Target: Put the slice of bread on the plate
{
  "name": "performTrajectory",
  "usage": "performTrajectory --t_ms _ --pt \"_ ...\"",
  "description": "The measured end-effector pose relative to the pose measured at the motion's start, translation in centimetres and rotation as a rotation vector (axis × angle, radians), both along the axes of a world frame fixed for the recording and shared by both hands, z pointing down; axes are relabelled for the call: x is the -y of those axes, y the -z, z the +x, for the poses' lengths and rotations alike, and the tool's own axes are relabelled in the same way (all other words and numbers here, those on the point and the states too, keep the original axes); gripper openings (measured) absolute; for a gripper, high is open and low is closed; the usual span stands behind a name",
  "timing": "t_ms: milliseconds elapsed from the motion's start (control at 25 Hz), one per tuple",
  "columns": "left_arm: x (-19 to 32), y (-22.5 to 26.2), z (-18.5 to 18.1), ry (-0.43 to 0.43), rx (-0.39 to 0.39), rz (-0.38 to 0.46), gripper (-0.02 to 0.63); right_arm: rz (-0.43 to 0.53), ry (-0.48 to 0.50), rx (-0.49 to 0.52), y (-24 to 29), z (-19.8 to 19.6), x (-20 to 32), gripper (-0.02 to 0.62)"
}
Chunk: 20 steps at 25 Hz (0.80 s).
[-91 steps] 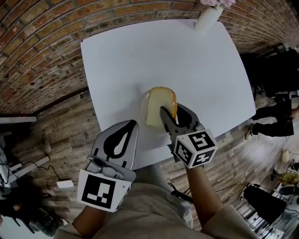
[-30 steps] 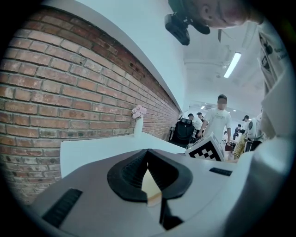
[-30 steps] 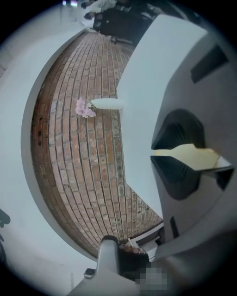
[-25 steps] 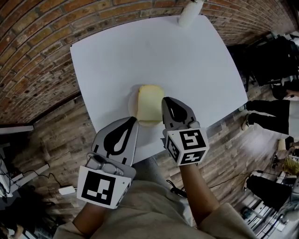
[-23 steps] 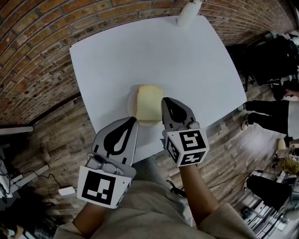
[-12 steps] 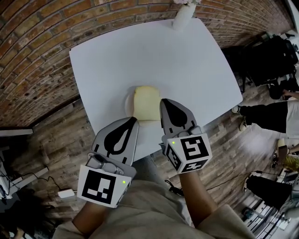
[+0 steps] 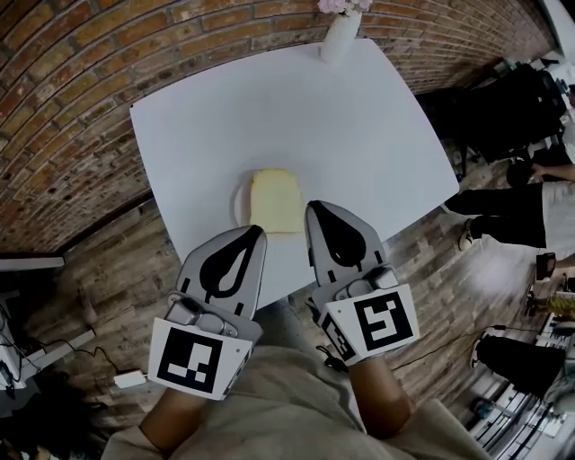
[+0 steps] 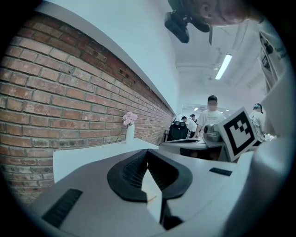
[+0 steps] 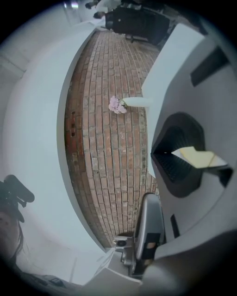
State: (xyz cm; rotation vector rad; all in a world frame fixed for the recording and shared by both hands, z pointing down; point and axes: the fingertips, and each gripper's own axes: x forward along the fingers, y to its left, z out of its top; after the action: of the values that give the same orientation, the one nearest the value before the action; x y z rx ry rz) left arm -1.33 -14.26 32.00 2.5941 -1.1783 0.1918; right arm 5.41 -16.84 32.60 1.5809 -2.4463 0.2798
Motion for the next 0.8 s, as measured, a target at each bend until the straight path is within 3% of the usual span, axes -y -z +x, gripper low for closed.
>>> performTrajectory --t_ms 480,800 --pt "-0.5 1.5 -0.4 0.001 -0.004 0.025 0.011 0.078 0.035 0.04 5.0 -1.5 -3.4 0.008" --pt "-1.4 1.9 -0.6 -0.004 -0.004 0.038 0.011 0.057 0.062 0.004 3.8 -2.4 -4.9 0.008"
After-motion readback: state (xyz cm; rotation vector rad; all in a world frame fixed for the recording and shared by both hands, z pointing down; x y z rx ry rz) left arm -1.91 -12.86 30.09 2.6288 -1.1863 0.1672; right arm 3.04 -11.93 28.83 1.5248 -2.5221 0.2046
